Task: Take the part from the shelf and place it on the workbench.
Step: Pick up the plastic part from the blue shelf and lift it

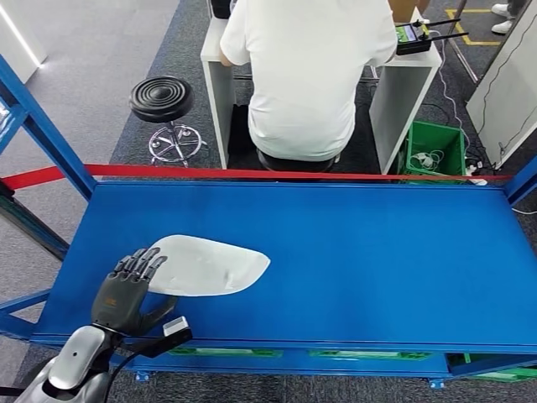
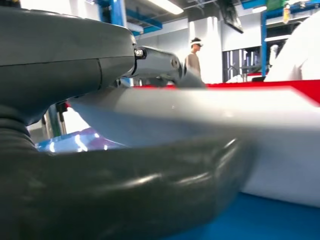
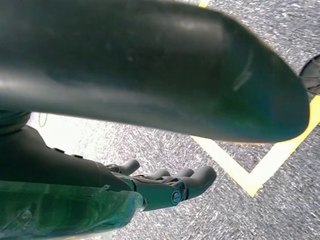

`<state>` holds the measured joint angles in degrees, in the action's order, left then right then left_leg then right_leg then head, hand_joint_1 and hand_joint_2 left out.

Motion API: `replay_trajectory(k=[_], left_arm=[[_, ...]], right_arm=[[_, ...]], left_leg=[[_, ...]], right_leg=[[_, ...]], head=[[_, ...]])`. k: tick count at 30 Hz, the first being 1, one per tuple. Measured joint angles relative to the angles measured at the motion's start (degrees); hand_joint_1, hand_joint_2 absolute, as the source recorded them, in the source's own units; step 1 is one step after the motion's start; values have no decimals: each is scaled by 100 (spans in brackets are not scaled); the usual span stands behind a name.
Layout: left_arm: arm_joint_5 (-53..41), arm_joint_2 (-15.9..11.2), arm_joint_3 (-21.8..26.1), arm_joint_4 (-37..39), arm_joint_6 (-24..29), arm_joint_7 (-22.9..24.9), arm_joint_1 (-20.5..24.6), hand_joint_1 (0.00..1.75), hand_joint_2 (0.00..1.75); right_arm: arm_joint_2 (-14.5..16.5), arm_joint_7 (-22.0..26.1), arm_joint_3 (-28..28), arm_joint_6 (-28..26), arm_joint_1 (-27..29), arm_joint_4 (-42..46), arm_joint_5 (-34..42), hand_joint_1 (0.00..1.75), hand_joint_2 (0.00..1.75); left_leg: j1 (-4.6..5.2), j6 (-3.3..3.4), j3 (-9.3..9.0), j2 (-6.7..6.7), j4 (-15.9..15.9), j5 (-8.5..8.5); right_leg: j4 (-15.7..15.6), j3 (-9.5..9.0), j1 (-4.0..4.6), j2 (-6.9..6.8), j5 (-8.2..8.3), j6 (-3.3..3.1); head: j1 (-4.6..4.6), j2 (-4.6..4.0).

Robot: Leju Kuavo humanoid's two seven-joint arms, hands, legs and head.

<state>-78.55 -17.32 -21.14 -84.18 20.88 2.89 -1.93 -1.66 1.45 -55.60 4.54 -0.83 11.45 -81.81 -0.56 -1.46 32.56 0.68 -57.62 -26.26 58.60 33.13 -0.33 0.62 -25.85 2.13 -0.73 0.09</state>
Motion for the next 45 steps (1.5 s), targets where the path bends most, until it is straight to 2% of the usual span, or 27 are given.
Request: replay_trajectory(k=[2,5,6,7,8,10,11,12,15,16,17,19,20,21,22,23,25,26,28,30,32,33,35,37,38,43,45], left_arm=[[2,-60,-12,2,2,-38,14,175,175],[-7,-132,-39,14,3,-73,30,175,175],[-11,-150,-51,19,3,-77,30,175,175],[-16,-169,-61,22,4,-79,31,175,175],[-22,-186,-67,24,5,-80,36,175,175],[-37,-211,-74,25,10,-83,63,175,175],[-43,-219,-79,24,15,-85,84,173,175],[-48,-222,-85,24,19,-86,100,172,175],[-48,-237,-105,23,28,-86,127,160,175],[-49,-245,-108,23,31,-86,139,151,175],[-51,-252,-110,22,34,-86,152,139,175],[-58,-260,-114,23,39,-86,169,110,175],[-62,-262,-119,23,39,-86,172,117,175],[-65,-263,-125,24,37,-86,173,132,175],[-69,-265,-131,25,36,-86,176,154,175],[-74,-269,-136,25,33,-86,182,172,175],[-81,-291,-142,25,28,-89,204,175,175],[-80,-308,-144,25,26,-90,216,175,175],[-71,-348,-149,25,22,-101,230,175,175],[-53,-384,-154,24,24,-120,230,175,175],[-27,-412,-154,23,33,-138,227,175,175],[-15,-426,-154,22,39,-144,224,175,175],[-2,-444,-155,22,47,-157,212,175,175],[1,-448,-157,22,53,-164,194,175,175],[2,-448,-157,22,55,-165,189,175,175],[2,-448,-157,22,56,-165,187,175,175],[2,-450,-157,22,58,-165,189,175,175]], right_arm=[[0,47,0,4,-8,0,0,0,0],[3,95,0,13,-14,0,-1,0,0],[4,103,0,16,-13,0,-1,0,0],[5,108,0,19,-13,0,-2,0,0],[8,112,0,20,-14,0,-2,0,0],[14,116,0,20,-17,1,-2,0,0],[17,117,0,20,-17,1,-2,0,0],[17,117,0,20,-15,1,-2,0,0],[25,121,0,23,-9,0,-3,0,0],[28,123,0,24,-8,0,-3,0,0],[31,127,0,24,-9,0,-4,0,0],[33,131,0,22,-11,-1,-8,0,0],[35,133,0,22,-11,-1,-9,0,0],[37,134,0,24,-9,-2,-11,0,0],[39,137,0,26,-7,-3,-13,0,0],[42,141,0,27,-7,-3,-14,0,0],[44,152,0,26,-17,-3,-16,0,0],[45,162,0,25,-27,-3,-16,0,0],[49,179,0,25,-38,-4,-18,0,0],[50,192,0,25,-30,-4,-24,0,0],[51,204,0,25,-27,-4,-31,0,0],[52,209,0,25,-30,-4,-33,0,0],[52,216,0,25,-30,-4,-33,0,0],[52,217,0,25,-23,-4,-33,0,0],[52,217,0,25,-22,-4,-33,0,0],[52,217,0,25,-22,-4,-33,0,0],[54,217,0,25,-27,-4,-33,0,0]], left_leg=[[-2,-58,113,-5,-245,-190],[-3,-101,621,-10,-1327,-722],[-3,-106,731,-10,-1556,-771],[-3,-107,736,-10,-1569,-703],[-5,-105,624,-12,-1349,-530],[-7,-95,218,-24,-572,-146],[-8,-74,53,-25,-243,-43],[-5,-48,-37,-25,-53,-11],[2,69,-54,-17,37,-15],[-3,109,-56,-19,45,-6],[-13,141,-58,-20,54,3],[-16,178,-59,-23,57,6],[-13,184,-59,-24,57,6],[-10,186,-60,-23,56,5],[-9,186,-62,-21,56,3],[-10,184,-68,-17,55,2],[-11,161,-89,-7,55,-11],[-3,138,-95,-2,49,-19],[12,75,-96,4,54,-15],[5,8,-96,5,77,-5],[-2,-49,-26,-1,-69,-134],[-2,-70,90,-4,-316,-293],[1,-94,466,-6,-1108,-677],[1,-98,737,-7,-1657,-834],[1,-97,783,-7,-1743,-833],[1,-95,776,-7,-1724,-784],[-1,-83,521,-9,-1203,-452]], right_leg=[[-40,-8,-19,-8,30,-74],[-51,-1,-22,-22,34,-121],[-50,0,-20,-25,33,-126],[-50,-1,-20,-26,34,-127],[-49,-7,-23,-24,33,-124],[-37,-22,-18,-16,25,-93],[-24,-19,-6,-10,20,-66],[-19,-12,7,-6,20,-35],[-32,-1,6,-3,29,56],[30,26,-1,-7,-24,86],[199,102,-5,-11,-136,113],[889,414,-10,-18,-496,153],[1278,595,-13,-18,-652,165],[1544,723,-15,-18,-724,172],[1603,759,-16,-18,-687,172],[1421,680,-19,-18,-542,166],[640,298,-22,-16,-168,152],[292,124,-21,-9,-48,133],[2,-20,-9,8,-3,83],[-15,-14,-2,13,17,7],[-42,-15,-15,5,40,-70],[-54,-16,-25,-1,49,-100],[-56,-8,-20,-12,48,-130],[-55,-6,-16,-18,46,-136],[-55,-7,-15,-18,46,-136],[-55,-9,-16,-18,46,-136],[-54,-22,-20,-15,44,-130]], head=[[20,0],[53,0],[55,0],[58,0],[61,0],[73,0],[82,0],[83,0],[72,0],[63,0],[48,0],[16,0],[11,0],[11,0],[10,0],[10,0],[8,0],[7,0],[8,0],[10,0],[15,0],[22,0],[36,0],[37,0],[37,0],[37,0],[43,0]])
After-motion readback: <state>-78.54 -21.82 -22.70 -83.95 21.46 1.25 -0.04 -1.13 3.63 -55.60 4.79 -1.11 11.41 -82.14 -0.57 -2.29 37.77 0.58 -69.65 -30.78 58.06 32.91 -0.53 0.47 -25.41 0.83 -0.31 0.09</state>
